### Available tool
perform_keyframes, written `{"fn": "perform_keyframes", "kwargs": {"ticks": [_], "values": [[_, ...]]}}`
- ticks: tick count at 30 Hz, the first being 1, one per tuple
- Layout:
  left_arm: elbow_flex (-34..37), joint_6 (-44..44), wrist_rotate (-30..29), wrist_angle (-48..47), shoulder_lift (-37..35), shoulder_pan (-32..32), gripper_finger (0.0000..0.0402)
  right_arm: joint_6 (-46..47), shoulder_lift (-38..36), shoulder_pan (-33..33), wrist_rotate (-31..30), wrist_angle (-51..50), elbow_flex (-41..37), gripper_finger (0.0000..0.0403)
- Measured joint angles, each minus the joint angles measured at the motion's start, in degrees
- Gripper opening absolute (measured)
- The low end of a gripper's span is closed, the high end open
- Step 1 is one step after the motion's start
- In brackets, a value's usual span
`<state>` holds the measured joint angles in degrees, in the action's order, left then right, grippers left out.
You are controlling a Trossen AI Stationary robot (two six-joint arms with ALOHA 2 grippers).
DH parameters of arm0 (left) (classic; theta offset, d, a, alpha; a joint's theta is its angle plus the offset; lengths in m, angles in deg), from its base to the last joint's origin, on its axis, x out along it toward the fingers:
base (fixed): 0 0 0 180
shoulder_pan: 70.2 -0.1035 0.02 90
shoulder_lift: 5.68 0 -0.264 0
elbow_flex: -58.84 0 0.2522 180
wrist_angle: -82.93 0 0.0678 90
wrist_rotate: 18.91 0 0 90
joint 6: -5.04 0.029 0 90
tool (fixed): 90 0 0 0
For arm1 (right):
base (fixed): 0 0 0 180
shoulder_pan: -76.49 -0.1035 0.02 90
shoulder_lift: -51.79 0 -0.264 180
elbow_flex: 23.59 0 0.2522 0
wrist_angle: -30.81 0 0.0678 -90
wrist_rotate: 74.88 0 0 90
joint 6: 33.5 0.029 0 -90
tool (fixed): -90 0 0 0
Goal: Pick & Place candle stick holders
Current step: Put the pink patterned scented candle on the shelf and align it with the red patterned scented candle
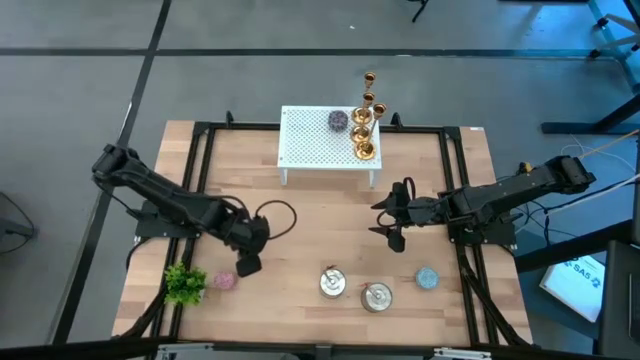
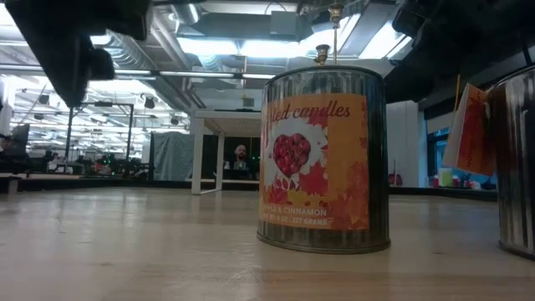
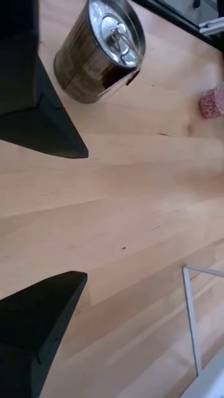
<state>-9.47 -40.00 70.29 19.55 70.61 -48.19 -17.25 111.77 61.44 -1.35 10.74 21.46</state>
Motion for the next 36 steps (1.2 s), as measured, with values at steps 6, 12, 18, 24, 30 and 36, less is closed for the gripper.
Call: {"fn": "perform_keyframes", "kwargs": {"ticks": [6, 12, 18, 24, 30, 36], "values": [[0.2, 2.1, 8.5, 3.5, 4.2, -2.5, 0.0178, -2.1, 0.0, -0.1, 0.4, 0.0, 0.0, 0.0316], [0.2, 1.3, 14.6, 2.8, 4.6, -2.2, 0.0182, -3.0, -2.8, -2.5, -0.7, -3.7, -0.7, 0.0316], [0.2, 0.7, 17.2, 2.7, 4.6, 0.7, 0.0182, -2.5, -11.5, -9.7, -8.8, -2.1, -6.7, 0.0316], [0.2, -0.1, 19.3, 2.5, 4.6, 0.2, 0.0177, -6.4, -23.2, -12.7, -9.0, -5.6, -10.2, 0.0316], [0.2, -0.9, 19.4, 2.2, 4.6, -1.0, 0.0163, -15.4, -34.3, -13.5, -4.1, -4.6, -16.3, 0.0316], [0.2, -0.9, 19.5, 1.7, 4.6, -1.1, 0.0152, -26.0, -41.1, -11.1, 7.6, 15.1, -27.6, 0.0316]]}}
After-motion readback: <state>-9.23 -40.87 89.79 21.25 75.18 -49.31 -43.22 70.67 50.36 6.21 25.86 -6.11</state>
